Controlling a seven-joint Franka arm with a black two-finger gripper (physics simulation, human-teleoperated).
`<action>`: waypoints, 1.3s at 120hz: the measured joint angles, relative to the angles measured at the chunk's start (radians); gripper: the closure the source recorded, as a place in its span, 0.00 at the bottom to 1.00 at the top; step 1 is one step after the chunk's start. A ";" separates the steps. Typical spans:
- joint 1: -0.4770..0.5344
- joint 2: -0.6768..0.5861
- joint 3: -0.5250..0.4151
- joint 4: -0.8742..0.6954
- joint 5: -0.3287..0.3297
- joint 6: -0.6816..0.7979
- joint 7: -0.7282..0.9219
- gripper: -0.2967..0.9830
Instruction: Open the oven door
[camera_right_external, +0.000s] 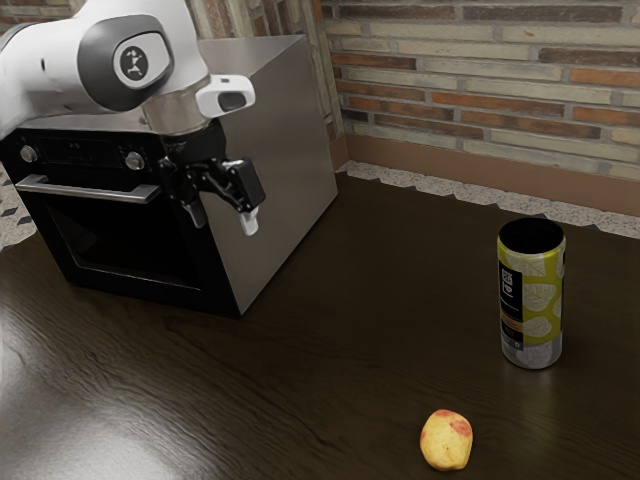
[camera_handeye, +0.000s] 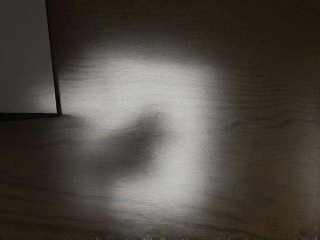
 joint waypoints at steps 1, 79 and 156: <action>0.000 0.000 0.000 0.000 0.000 -0.001 0.001 0.23; -0.103 -0.647 0.310 -0.613 0.266 0.266 0.812 0.23; -0.511 -0.627 0.728 -0.595 0.366 0.634 1.549 0.23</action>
